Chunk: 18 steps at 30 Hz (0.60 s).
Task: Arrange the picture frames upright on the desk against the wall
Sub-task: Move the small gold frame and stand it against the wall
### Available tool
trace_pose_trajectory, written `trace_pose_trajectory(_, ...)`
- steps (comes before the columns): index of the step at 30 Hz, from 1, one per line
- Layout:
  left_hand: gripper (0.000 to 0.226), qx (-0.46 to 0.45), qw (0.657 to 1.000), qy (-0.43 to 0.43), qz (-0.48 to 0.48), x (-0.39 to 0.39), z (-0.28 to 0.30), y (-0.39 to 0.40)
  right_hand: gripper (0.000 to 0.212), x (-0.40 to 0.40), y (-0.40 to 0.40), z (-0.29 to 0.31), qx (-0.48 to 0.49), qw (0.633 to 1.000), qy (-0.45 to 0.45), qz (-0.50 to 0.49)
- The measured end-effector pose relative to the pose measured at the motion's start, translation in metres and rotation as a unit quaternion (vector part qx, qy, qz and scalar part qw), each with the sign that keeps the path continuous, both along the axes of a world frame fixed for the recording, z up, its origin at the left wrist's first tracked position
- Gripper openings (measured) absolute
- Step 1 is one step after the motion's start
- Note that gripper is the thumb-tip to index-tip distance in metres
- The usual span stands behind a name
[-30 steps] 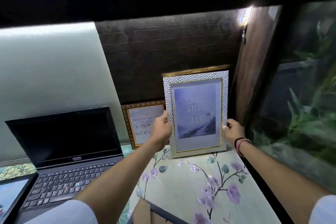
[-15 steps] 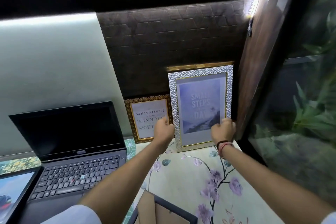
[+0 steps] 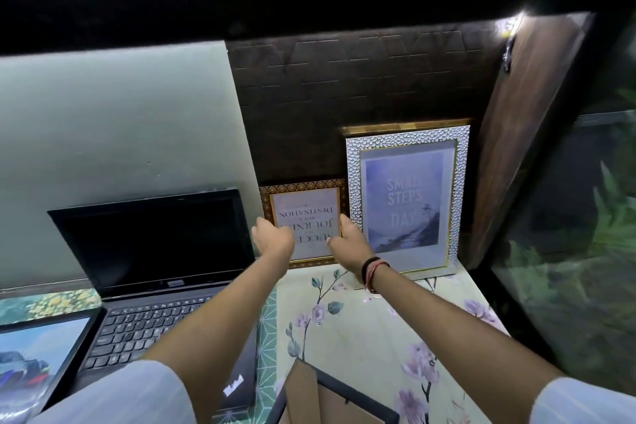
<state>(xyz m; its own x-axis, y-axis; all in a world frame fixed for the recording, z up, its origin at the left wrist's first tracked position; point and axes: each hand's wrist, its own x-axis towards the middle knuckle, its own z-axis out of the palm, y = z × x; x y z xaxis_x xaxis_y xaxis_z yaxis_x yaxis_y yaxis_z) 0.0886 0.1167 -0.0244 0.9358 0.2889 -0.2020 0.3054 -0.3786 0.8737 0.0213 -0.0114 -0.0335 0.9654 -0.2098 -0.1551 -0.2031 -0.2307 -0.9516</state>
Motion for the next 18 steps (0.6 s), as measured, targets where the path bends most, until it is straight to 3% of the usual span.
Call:
trace_pose_trajectory(4, 0.035, 0.019, 0.999, -0.003, -0.035, 0.001, -0.004, 0.005, 0.049, 0.003, -0.002, 0.003, 0.028, 0.999, 0.044, 0.010)
trace_pose_trajectory(10, 0.021, 0.057, 0.998, -0.028, -0.028, -0.025, -0.008, 0.017, 0.087, 0.002, 0.011, -0.005, 0.058, 0.995, 0.080, 0.021)
trace_pose_trajectory(13, 0.009, 0.009, 0.998, -0.039, -0.044, -0.044, -0.014, 0.026, 0.077, -0.008, 0.022, -0.015, 0.060, 0.994, 0.087, -0.006)
trace_pose_trajectory(16, 0.008, -0.006, 0.996, -0.062, -0.057, -0.062, -0.016, 0.041, 0.049, -0.019, 0.040, -0.032, 0.038, 0.992, 0.091, -0.081)
trace_pose_trajectory(18, 0.007, -0.008, 0.995, -0.072, -0.068, -0.071, -0.016, 0.056, 0.046, -0.025, 0.051, -0.051, 0.053, 0.983, 0.107, -0.137)
